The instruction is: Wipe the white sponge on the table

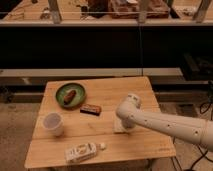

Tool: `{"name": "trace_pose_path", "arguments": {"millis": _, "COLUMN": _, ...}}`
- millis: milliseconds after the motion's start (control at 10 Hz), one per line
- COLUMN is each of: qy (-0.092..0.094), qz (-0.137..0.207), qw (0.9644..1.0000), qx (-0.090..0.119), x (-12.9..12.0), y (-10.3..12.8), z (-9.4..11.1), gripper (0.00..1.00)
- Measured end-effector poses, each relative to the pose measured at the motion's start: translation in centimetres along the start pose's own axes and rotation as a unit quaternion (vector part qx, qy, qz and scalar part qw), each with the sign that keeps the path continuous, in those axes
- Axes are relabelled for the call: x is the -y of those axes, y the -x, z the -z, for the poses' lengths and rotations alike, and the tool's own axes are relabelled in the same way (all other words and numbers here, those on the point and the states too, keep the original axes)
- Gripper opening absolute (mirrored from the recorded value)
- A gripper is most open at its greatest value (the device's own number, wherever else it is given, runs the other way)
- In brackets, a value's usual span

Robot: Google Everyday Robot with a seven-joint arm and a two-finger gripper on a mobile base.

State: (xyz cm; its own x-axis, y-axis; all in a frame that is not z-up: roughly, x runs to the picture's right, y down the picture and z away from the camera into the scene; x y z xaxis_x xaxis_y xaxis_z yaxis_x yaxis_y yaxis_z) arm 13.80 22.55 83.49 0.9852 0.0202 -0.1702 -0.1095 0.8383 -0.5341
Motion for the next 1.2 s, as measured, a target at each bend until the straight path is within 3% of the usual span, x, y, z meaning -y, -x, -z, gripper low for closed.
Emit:
{"name": "trace_pose_path", "arguments": {"millis": 200, "qy": 0.010, "qz": 0.002, "qw": 0.9999, "qx": -0.007, "x": -3.1, "y": -1.1, "z": 0.6, "gripper": 0.04}}
{"name": "trace_pose_path", "arguments": {"millis": 400, "qy": 0.008, "qz": -0.007, "qw": 0.9998, "qx": -0.015, "x": -5.7, "y": -3.3, "z": 1.7, "gripper": 0.04}}
{"name": "trace_pose_path", "arguments": {"millis": 600, "qy": 0.002, "qz": -0.023, "qw": 0.9997, "qx": -0.010, "x": -6.4, "y": -5.1, "z": 2.9, "gripper": 0.04}}
{"name": "trace_pose_path", "arguments": {"millis": 900, "qy": 0.000, "qz": -0.046, "qw": 0.9990, "qx": 0.001, "x": -3.9, "y": -7.1, "z": 3.4, "gripper": 0.04}}
{"name": "trace_pose_path", "arguments": {"millis": 1200, "qy": -0.002, "qz": -0.071, "qw": 0.9974, "qx": 0.012, "x": 2.2, "y": -8.1, "z": 2.8, "gripper": 0.04}}
